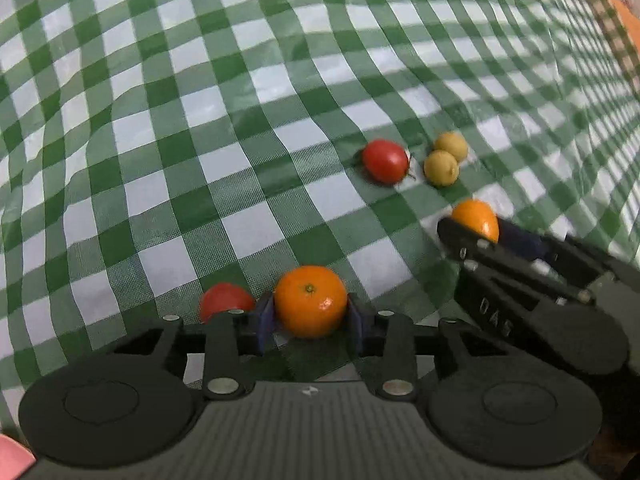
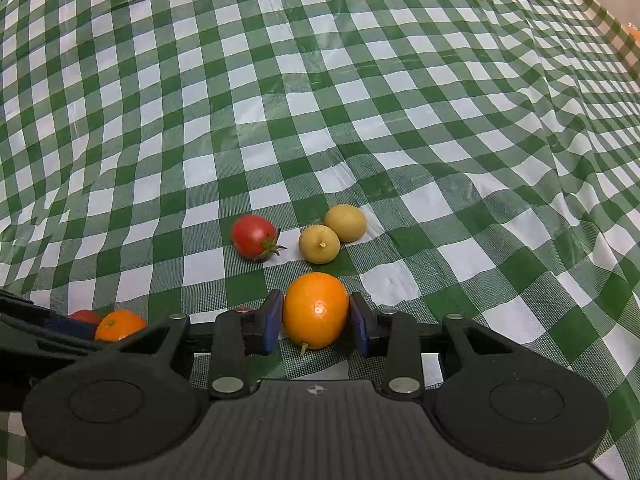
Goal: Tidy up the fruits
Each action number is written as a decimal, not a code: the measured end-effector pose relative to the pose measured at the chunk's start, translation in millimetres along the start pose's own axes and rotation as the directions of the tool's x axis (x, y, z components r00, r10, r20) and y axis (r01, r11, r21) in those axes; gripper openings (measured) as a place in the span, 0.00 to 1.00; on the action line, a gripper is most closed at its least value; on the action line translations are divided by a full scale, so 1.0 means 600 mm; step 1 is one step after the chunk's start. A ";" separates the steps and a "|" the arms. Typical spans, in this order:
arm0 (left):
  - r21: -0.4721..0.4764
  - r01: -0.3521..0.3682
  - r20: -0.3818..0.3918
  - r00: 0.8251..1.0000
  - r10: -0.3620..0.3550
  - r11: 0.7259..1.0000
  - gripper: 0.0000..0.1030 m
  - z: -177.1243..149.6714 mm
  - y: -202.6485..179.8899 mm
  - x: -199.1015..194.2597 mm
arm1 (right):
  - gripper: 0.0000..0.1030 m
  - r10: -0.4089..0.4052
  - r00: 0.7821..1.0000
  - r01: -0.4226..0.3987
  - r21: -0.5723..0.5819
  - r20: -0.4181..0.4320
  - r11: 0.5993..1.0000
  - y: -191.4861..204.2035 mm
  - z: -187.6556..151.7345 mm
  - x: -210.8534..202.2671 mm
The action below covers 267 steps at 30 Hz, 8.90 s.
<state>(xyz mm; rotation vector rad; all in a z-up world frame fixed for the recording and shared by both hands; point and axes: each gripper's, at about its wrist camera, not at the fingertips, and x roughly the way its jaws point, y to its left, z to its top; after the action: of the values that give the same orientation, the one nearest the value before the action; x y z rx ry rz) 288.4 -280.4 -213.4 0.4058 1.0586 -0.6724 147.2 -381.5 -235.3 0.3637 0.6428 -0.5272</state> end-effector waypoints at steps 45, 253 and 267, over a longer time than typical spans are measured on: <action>-0.552 -0.211 0.111 0.940 0.322 0.807 0.39 -0.475 0.171 -0.505 | 0.36 0.438 0.889 -0.453 -0.380 -0.131 0.806 0.256 -0.149 -0.482; -0.244 -0.080 0.093 0.990 0.106 0.966 0.32 -0.039 0.087 -0.030 | 0.27 0.015 1.000 -0.015 -0.086 -0.006 0.996 0.017 0.027 0.062; -0.273 -0.088 0.156 0.979 0.134 0.958 0.32 -0.097 0.068 -0.154 | 0.27 0.135 0.991 -0.135 -0.018 -0.001 0.991 0.002 0.024 -0.080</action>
<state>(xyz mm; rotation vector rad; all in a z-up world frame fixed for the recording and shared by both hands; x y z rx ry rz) 248.1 -186.9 -156.6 0.1691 0.9371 -0.4481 122.1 -370.8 -193.5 0.3874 0.6178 -0.3921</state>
